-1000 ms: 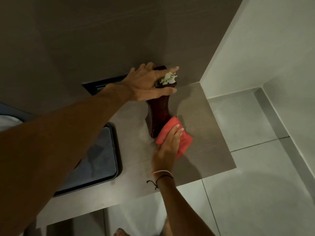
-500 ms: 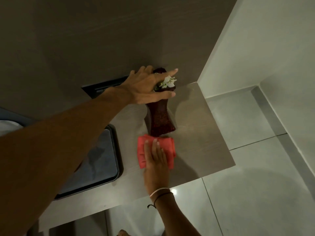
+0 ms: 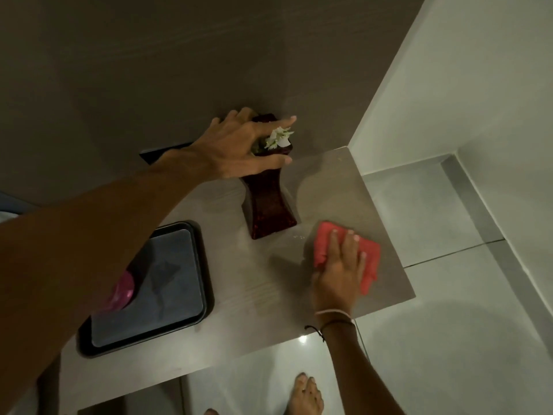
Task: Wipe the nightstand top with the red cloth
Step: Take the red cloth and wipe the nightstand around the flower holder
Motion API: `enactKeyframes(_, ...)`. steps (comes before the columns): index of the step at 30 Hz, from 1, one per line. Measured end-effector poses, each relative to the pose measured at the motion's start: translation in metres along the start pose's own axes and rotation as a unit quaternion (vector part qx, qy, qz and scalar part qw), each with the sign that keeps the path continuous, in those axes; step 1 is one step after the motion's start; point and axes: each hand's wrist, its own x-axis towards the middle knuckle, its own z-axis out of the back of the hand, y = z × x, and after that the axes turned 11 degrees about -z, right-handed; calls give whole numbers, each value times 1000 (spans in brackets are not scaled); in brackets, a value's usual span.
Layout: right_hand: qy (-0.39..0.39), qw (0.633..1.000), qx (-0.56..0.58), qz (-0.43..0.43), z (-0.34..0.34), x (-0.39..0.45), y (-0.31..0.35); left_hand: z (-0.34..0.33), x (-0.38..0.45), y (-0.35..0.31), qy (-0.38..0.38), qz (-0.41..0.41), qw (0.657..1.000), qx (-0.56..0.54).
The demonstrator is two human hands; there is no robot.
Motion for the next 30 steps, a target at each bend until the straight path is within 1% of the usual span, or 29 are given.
enactKeyframes(1,37,999,-28,29,-10,3,4,0,-1,1,-2,0,1000,-3)
enactKeyframes(2,52,996,-51,55,-19,4,8,1,-1,1,-2,-1,1000,-5)
enactKeyframes(5,74,987,-75,121,-36,-2,19,0,-1,-1,-5,0,1000,-13)
enactKeyframes(7,90,974,-69,196,-40,-11,24,0,0,-1,-11,3,1000,-14)
enactKeyframes(9,88,959,-66,260,-45,-28,25,0,1,-3,-11,1,1000,-22)
enactKeyframes(10,104,954,-64,274,-46,-37,24,0,2,-5,-9,-5,1000,-24)
enactKeyframes(13,205,934,-14,291,-43,-66,19,-4,2,-13,1,-17,1000,-12)
enactKeyframes(15,239,924,23,298,-32,-83,13,-6,1,-17,3,-23,1000,2)
enactKeyframes(16,256,922,46,288,-24,-92,9,-6,0,-18,3,-26,1000,7)
enactKeyframes(17,269,923,81,263,-17,-101,5,-7,-1,-19,5,-28,1000,11)
enactKeyframes(18,275,927,134,217,-9,-109,2,-8,-2,-20,6,-28,999,16)
enactKeyframes(19,268,926,214,157,-1,-114,-1,-8,-4,-22,6,-27,999,22)
enactKeyframes(20,253,910,318,85,8,-118,-2,-10,-6,-24,7,-27,999,27)
enactKeyframes(21,246,875,417,2,19,-118,-3,-12,-8,-27,9,-30,999,34)
enactKeyframes(22,240,839,482,-77,29,-113,-2,-14,-10,-30,8,-35,998,44)
enactKeyframes(25,178,761,554,-286,46,-95,-11,-25,-20,-43,-3,-43,996,76)
enactKeyframes(27,170,708,587,-355,54,-79,-14,-33,-27,-51,-20,-43,993,106)
enactKeyframes(28,183,686,600,-369,58,-73,-11,-38,-31,-55,-31,-44,991,122)
enactKeyframes(30,211,654,621,-376,62,-65,-3,-47,-37,-61,-52,-41,987,143)
